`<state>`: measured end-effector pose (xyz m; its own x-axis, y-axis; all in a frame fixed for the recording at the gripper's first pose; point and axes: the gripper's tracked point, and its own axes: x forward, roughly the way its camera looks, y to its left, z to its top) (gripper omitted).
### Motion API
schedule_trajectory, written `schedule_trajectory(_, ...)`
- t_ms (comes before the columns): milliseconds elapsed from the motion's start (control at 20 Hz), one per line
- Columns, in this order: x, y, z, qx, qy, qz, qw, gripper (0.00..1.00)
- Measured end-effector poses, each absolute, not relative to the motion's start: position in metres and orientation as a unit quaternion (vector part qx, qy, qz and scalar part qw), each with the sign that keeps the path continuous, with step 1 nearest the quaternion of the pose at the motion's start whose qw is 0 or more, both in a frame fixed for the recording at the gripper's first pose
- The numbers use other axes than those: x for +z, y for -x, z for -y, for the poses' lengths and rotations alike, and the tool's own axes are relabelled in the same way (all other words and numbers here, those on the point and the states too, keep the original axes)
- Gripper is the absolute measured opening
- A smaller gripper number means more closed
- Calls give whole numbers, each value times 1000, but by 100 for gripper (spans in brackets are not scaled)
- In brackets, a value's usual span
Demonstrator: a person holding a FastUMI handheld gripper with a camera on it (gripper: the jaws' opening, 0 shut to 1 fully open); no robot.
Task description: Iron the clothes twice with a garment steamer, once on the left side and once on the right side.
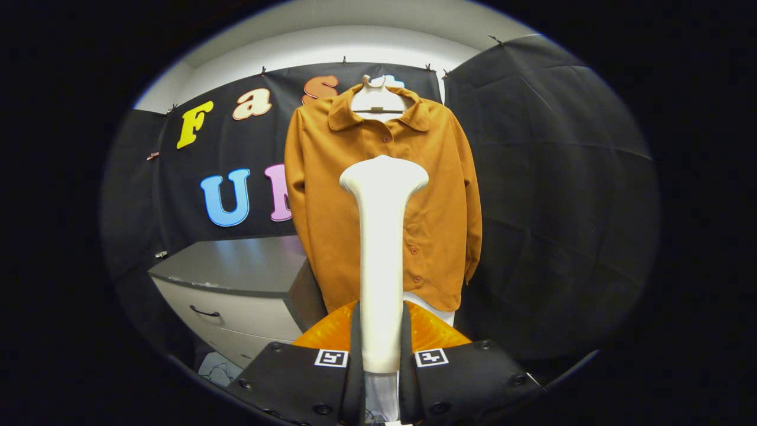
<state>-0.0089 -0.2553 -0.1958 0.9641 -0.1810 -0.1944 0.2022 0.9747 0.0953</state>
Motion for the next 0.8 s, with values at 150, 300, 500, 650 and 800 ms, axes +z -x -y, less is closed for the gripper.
schedule_trajectory(150, -163, 7, 237, -93, -51, -79, 991, 26)
schedule_trajectory(300, -133, 3, 215, -84, -49, -61, 993, 26)
schedule_trajectory(500, -96, -3, 174, -62, -37, -37, 997, 26)
schedule_trajectory(650, -77, -7, 137, -46, -37, -31, 998, 26)
schedule_trajectory(800, -64, -8, 104, -36, -30, -28, 998, 26)
